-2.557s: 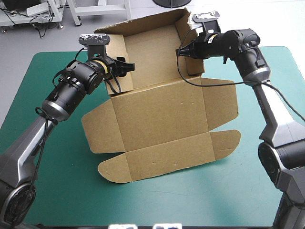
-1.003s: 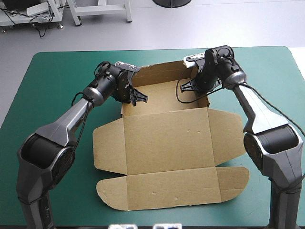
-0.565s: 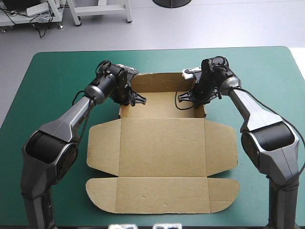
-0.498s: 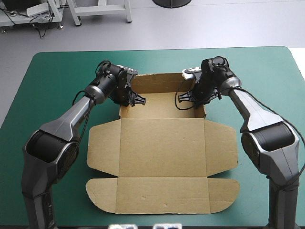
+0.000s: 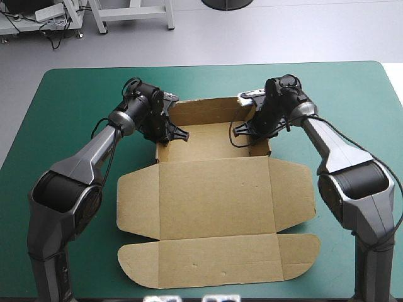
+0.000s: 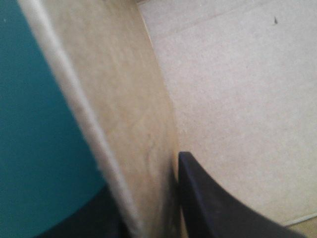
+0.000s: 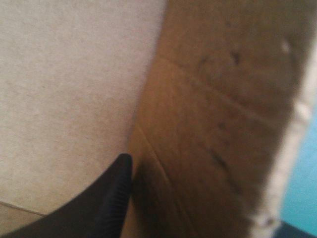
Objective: Fold the box
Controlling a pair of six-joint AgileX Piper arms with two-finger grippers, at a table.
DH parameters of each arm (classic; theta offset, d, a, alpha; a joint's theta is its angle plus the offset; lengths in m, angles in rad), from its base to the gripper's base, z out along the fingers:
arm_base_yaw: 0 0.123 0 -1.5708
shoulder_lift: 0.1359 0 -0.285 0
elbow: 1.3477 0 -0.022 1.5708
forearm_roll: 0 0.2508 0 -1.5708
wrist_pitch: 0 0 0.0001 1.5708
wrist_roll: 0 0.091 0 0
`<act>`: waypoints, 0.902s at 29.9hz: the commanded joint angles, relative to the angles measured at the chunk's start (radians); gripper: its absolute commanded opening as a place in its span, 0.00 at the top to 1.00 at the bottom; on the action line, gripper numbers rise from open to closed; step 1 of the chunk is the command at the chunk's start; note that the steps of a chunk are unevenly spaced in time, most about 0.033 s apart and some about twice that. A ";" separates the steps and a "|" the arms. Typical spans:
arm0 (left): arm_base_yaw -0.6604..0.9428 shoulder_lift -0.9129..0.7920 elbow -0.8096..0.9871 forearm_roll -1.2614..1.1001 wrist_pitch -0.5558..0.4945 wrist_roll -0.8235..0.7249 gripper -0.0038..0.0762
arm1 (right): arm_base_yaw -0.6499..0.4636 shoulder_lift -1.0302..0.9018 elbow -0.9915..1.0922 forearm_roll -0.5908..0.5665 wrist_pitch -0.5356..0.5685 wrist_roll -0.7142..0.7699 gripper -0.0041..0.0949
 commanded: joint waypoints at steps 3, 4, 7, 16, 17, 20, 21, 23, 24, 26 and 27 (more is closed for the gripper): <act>0.022 -0.058 -0.029 -0.049 0.048 0.042 0.37 | 0.007 -0.050 -0.013 0.032 0.039 0.016 0.18; 0.022 -0.058 -0.029 -0.057 0.048 0.059 0.34 | 0.007 -0.050 -0.013 0.035 0.039 0.016 0.15; 0.022 -0.058 -0.029 -0.071 0.050 0.075 0.30 | 0.007 -0.052 -0.013 0.037 0.039 0.016 0.14; 0.022 -0.058 -0.043 -0.103 0.043 0.081 0.30 | 0.007 -0.056 -0.013 -0.010 0.039 0.016 0.14; 0.022 -0.058 -0.052 -0.103 0.045 0.081 0.30 | 0.007 -0.061 -0.013 -0.029 0.039 0.016 0.14; 0.022 -0.058 -0.090 -0.101 0.061 0.083 0.30 | 0.007 -0.085 -0.013 -0.108 0.039 0.009 0.14; 0.022 -0.058 -0.106 -0.099 0.069 0.083 0.30 | 0.007 -0.096 -0.013 -0.143 0.039 0.009 0.14; 0.022 -0.058 -0.142 -0.099 0.088 0.083 0.30 | 0.007 -0.119 -0.013 -0.189 0.039 0.009 0.14; 0.022 -0.058 -0.157 -0.099 0.088 0.083 0.30 | 0.007 -0.132 -0.017 -0.201 0.039 0.009 0.14; 0.022 -0.058 -0.177 -0.101 0.088 0.083 0.30 | -0.001 -0.147 -0.033 -0.190 0.039 0.016 0.14; 0.022 -0.058 -0.183 -0.103 0.088 0.083 0.30 | -0.006 -0.156 -0.041 -0.176 0.039 0.011 0.14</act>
